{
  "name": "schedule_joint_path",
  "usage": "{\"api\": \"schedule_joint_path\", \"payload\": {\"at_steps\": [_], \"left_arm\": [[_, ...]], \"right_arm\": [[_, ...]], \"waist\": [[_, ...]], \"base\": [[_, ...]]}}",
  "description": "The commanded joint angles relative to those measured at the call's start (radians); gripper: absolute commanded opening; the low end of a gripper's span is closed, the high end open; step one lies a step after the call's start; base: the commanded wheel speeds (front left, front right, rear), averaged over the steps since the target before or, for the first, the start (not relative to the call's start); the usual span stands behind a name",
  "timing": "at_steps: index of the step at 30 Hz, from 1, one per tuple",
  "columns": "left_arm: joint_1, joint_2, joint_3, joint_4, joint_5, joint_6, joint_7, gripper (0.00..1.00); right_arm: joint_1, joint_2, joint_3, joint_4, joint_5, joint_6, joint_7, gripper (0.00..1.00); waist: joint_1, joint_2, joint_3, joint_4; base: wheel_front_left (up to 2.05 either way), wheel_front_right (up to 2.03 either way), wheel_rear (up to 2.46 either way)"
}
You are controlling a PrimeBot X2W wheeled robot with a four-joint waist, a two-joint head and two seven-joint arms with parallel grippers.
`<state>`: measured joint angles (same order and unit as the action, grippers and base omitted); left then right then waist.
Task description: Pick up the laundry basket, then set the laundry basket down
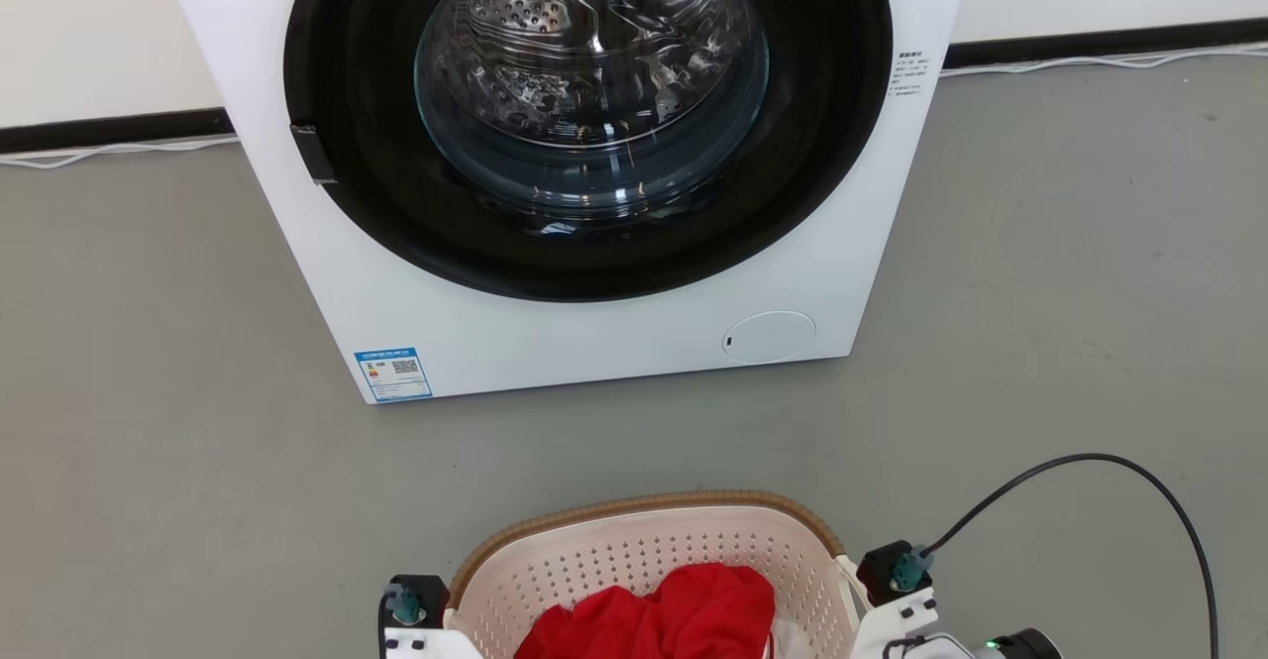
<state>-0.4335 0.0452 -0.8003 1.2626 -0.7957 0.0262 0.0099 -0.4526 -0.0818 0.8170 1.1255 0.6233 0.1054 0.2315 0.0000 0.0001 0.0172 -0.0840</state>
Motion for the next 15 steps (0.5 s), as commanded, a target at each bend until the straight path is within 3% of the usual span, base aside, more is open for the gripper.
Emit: {"api": "schedule_joint_path", "payload": {"at_steps": [1, 15], "left_arm": [[-0.024, 0.005, 0.010, -0.029, -0.001, -0.001, -0.007, 0.00], [-0.034, 0.005, -0.024, -0.030, -0.036, 0.001, -0.011, 0.00]], "right_arm": [[-0.006, 0.032, 0.031, -0.031, 0.005, 0.025, -0.012, 0.00], [-0.022, 0.032, 0.048, -0.010, 0.036, 0.025, -0.035, 0.00]], "waist": [[0.0000, -0.0001, 0.000, 0.000], [0.0000, -0.0001, 0.008, 0.004]], "base": [[0.00, 0.00, 0.00], [0.00, 0.00, 0.00]]}}
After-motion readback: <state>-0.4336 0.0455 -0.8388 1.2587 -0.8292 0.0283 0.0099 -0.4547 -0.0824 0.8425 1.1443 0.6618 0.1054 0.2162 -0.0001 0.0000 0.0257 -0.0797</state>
